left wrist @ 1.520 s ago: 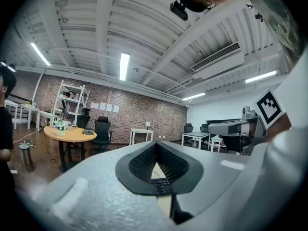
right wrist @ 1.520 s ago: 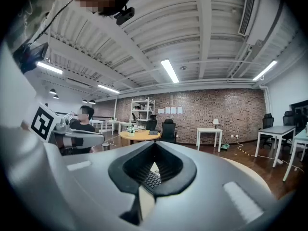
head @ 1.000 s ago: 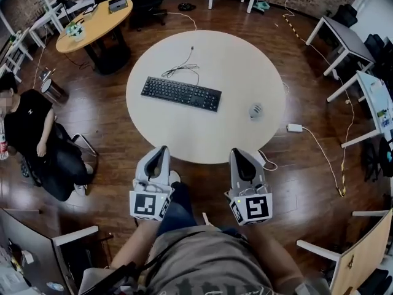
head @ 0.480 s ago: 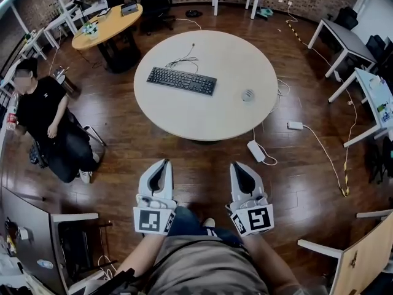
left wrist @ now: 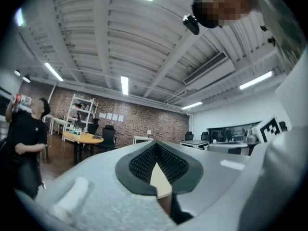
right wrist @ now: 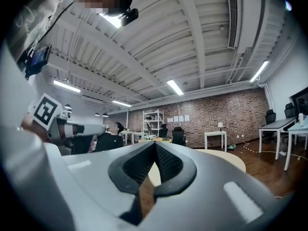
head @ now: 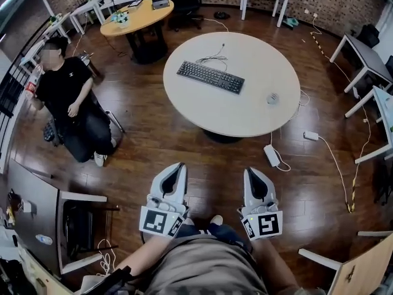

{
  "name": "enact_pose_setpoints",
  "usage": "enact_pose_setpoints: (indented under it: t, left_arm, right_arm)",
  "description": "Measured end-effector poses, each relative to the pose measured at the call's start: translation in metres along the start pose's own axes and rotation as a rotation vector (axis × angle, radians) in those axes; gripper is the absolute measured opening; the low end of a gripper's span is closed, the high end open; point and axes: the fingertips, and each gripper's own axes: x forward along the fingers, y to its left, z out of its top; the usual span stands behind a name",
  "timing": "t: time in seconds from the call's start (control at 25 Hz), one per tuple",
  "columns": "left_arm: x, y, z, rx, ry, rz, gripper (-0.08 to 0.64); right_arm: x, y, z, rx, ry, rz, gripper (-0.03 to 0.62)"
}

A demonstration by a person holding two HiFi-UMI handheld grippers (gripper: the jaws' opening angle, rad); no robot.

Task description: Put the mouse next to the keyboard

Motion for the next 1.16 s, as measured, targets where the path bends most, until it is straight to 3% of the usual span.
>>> enact_pose_setpoints:
  t: [0.08, 0.28, 0.8, 1.16]
  left_arm:
    - [-0.010, 0.001, 0.007, -0.019, -0.014, 0.009, 0.000]
    - [-0.014, 0.000, 0.009, 0.018, -0.028, -0.010, 0.000]
    - [-0.007, -0.013, 0.002, -0.036, -0.034, -0.071, 0.000]
    - [-0.005, -0.001, 0.001, 0.007, -0.041, -0.083, 0.000]
  right_arm:
    - [-0.002, 0.010, -0.003, 0.002, 0.015, 0.020, 0.005]
    - [-0.005, 0.030, 0.008, -0.033, 0.010, 0.041, 0.003]
    - [-0.021, 0.035, 0.029, -0.082, 0.007, -0.013, 0.003]
    - [-0.013, 0.030, 0.036, -0.080, 0.013, -0.071, 0.003]
